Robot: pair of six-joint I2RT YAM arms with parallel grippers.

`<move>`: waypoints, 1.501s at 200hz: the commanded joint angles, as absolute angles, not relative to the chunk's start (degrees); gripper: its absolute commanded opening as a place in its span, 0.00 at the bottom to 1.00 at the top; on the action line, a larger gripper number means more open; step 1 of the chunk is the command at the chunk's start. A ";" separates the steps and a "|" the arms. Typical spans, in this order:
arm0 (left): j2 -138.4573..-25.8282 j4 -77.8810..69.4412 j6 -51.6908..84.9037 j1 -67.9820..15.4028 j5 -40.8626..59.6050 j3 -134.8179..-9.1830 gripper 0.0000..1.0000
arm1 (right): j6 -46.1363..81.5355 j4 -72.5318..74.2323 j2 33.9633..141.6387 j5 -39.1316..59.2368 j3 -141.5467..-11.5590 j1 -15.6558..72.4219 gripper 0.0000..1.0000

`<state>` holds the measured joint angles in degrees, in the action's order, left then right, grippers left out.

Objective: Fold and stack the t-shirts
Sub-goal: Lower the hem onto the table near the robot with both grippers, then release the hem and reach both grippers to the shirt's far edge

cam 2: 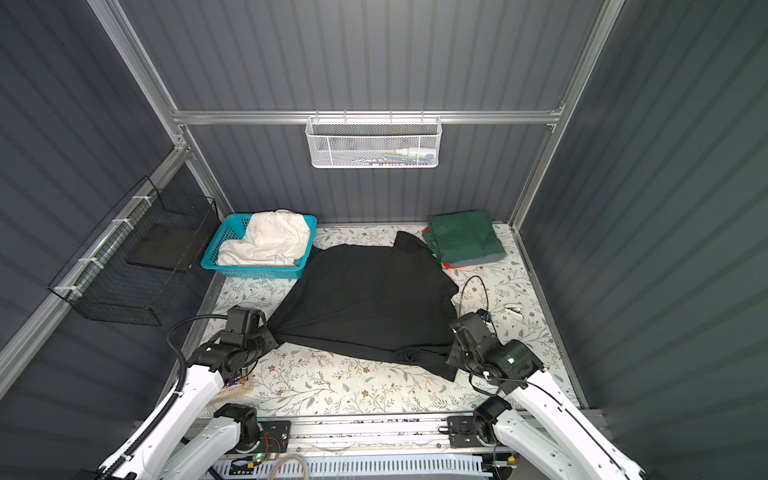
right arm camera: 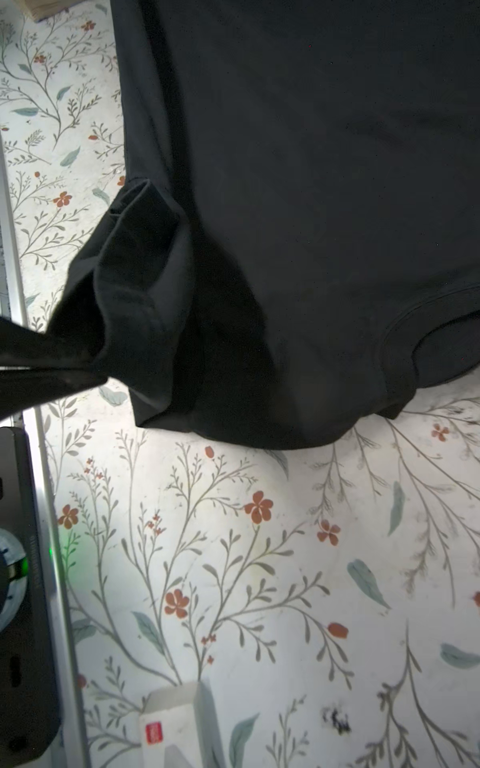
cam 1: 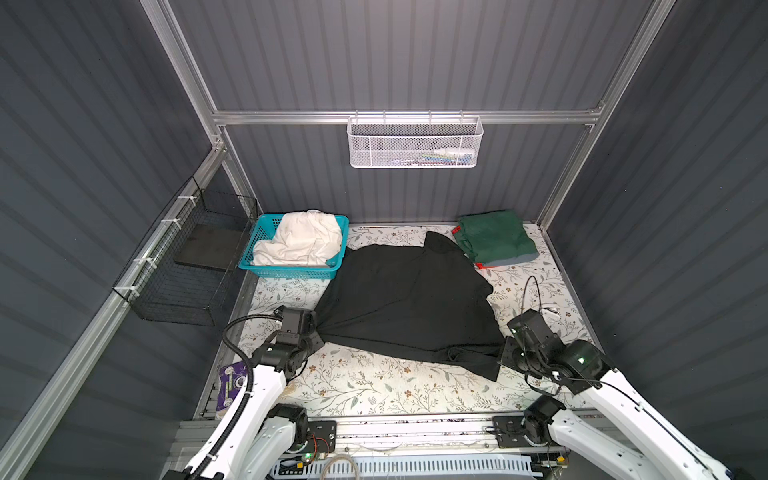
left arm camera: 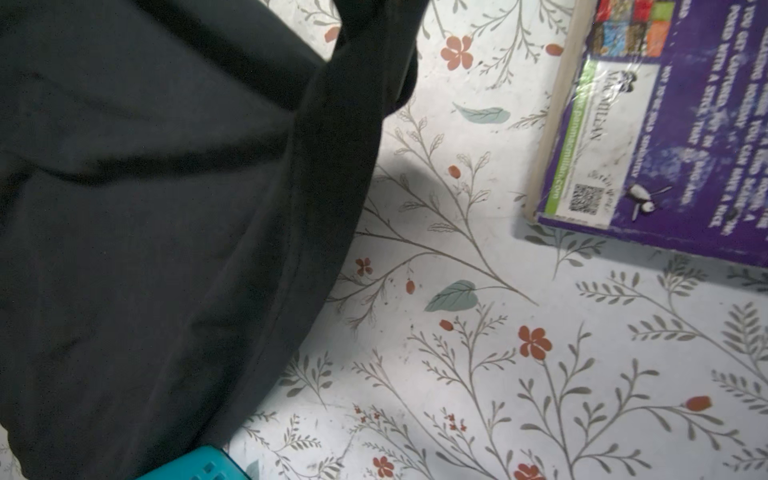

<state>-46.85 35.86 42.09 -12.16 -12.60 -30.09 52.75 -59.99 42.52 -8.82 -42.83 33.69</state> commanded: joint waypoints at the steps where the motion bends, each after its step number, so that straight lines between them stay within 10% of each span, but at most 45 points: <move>1: -46.73 37.62 44.47 -11.78 -16.23 -28.49 0.00 | 53.71 -60.53 45.18 -9.89 -47.20 34.54 0.00; 94: -53.01 34.28 44.01 -11.80 -18.97 -29.63 0.00 | 49.52 -56.34 56.81 -10.42 -52.73 34.66 0.00; 171: -46.01 37.53 48.36 -11.79 -21.11 -25.91 0.00 | 57.72 -56.71 46.35 -8.70 -43.92 40.96 0.00; 187: -45.68 37.75 48.43 -11.78 -20.15 -26.12 0.46 | 58.33 -56.14 45.53 -7.60 -43.07 43.38 0.31; 213: -44.74 40.58 47.38 -11.78 -20.59 -29.72 0.77 | 57.18 -57.42 45.21 -10.42 -45.55 44.31 0.63; 250: -43.02 40.92 41.39 -11.78 -21.75 -37.25 0.80 | 48.43 -52.77 49.64 -10.78 -53.46 38.76 0.87; 300: -54.43 29.82 30.83 -11.78 -15.77 -45.52 0.92 | 30.84 -42.46 74.84 -3.33 -66.76 23.13 0.78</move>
